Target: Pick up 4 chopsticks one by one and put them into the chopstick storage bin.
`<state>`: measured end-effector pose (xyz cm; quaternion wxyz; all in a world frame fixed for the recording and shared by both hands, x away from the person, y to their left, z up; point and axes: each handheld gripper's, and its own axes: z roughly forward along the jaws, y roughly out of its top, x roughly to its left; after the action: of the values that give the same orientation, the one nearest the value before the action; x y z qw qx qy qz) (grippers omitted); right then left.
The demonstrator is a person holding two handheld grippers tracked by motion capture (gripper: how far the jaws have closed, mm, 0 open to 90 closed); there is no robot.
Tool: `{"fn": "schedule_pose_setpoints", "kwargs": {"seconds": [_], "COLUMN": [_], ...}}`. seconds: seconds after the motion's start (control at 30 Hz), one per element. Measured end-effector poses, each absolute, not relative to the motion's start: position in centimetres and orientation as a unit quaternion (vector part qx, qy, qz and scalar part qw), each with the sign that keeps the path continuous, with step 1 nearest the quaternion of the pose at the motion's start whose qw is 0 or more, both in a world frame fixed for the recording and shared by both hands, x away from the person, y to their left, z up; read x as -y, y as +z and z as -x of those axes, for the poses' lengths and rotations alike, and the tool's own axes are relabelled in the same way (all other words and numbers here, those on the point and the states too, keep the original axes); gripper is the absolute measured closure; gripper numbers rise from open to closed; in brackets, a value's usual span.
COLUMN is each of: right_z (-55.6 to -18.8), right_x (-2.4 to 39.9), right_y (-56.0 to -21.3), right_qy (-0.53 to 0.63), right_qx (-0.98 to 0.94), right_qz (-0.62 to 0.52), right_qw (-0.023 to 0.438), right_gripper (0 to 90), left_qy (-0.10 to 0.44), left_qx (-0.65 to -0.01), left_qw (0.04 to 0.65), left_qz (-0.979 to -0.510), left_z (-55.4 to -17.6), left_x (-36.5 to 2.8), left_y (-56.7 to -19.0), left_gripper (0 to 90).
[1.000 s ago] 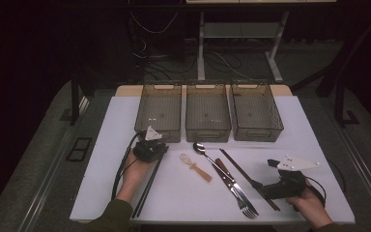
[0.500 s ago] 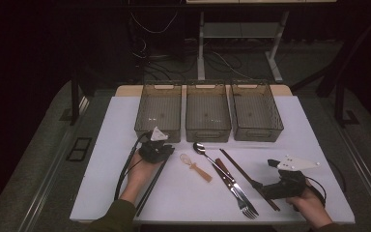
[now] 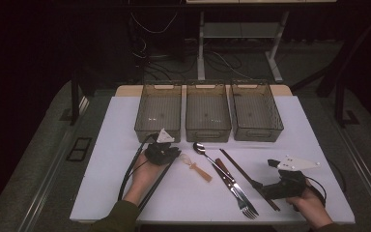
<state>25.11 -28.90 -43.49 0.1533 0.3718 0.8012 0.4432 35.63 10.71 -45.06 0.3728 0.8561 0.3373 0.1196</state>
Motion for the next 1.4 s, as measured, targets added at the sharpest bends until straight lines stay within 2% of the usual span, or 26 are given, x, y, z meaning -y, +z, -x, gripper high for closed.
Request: {"fn": "schedule_pose_setpoints", "kwargs": {"seconds": [0.27,0.43,0.63,0.87,1.0,1.07,1.4], "right_z": [-25.1,-25.1,-25.0,-25.0,-25.0,-25.0,-24.9], "right_x": [28.9,29.0,29.0,29.0,29.0,29.0,28.9], "right_y": [-43.5,-43.4,-43.4,-43.4,-43.4,-43.5,-43.5], "right_qy": [0.444,0.444,0.444,0.443,0.443,0.442,0.441], "right_qx": [-0.801,-0.8,-0.8,-0.801,-0.801,-0.802,-0.802], "right_qz": [-0.372,-0.372,-0.372,-0.371,-0.371,-0.371,-0.372], "right_qw": [0.153,0.153,0.154,0.155,0.155,0.155,0.156], "right_gripper": [1.1,1.1,1.1,1.1,1.1,1.1,1.1], "left_qy": [0.12,0.129,0.113,0.117,0.119,0.121,0.091], "left_qx": [-0.333,-0.342,-0.353,-0.346,-0.343,-0.34,-0.335], "left_qw": [0.369,0.38,0.398,0.419,0.422,0.424,0.406], "left_qz": [-0.859,-0.85,-0.839,-0.832,-0.831,-0.831,-0.846], "left_z": [-35.6,-35.5,-34.5,-31.4,-29.7,-28.7,-25.3], "left_x": [-10.6,-11.3,-13.2,-15.4,-16.4,-17.0,-18.0], "left_y": [-45.0,-44.4,-43.3,-42.5,-42.4,-42.4,-43.0], "left_gripper": [78.7,65.2,50.2,45.8,48.5,56.3,74.2]}}
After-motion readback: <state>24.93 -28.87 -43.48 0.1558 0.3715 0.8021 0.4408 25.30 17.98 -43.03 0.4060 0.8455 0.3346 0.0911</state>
